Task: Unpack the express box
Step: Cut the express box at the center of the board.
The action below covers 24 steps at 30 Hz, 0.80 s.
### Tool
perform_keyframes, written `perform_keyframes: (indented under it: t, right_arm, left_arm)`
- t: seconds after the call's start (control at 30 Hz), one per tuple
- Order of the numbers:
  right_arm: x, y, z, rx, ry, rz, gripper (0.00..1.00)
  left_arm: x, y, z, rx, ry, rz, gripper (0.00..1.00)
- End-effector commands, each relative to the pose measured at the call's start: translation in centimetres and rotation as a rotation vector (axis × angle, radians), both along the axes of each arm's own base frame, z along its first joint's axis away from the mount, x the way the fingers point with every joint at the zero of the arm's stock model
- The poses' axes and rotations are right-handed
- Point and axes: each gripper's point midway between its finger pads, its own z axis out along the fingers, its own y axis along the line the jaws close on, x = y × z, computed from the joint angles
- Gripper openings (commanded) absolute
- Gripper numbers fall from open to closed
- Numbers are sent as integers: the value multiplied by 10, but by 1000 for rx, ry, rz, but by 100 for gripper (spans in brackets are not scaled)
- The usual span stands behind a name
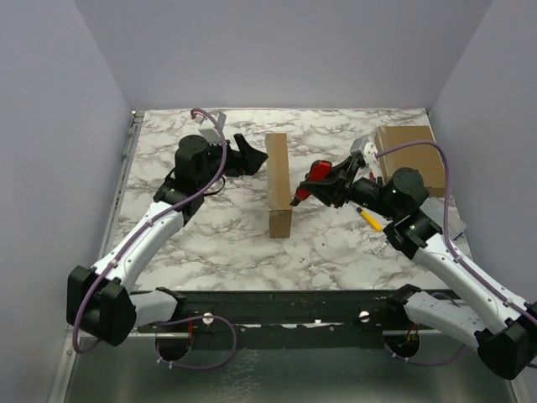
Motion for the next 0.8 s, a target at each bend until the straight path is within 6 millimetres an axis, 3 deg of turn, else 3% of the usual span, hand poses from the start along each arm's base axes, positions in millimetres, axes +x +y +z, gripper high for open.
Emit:
perform_keyframes:
  t: [0.0, 0.27, 0.43, 0.77]
  right_arm:
    - [-14, 23, 1, -152, -215, 123, 1]
    - [-16, 52, -24, -291, -280, 209, 1]
    - [-14, 63, -34, -335, -292, 238, 1]
    - [-19, 67, -36, -347, -314, 249, 1]
  left_arm:
    - [-2, -28, -35, 45, 32, -194, 81]
    - [-10, -30, -74, 38, 79, -273, 80]
    - [-17, -37, -94, 28, 154, -334, 74]
    - [-17, -42, -111, 15, 229, -351, 68]
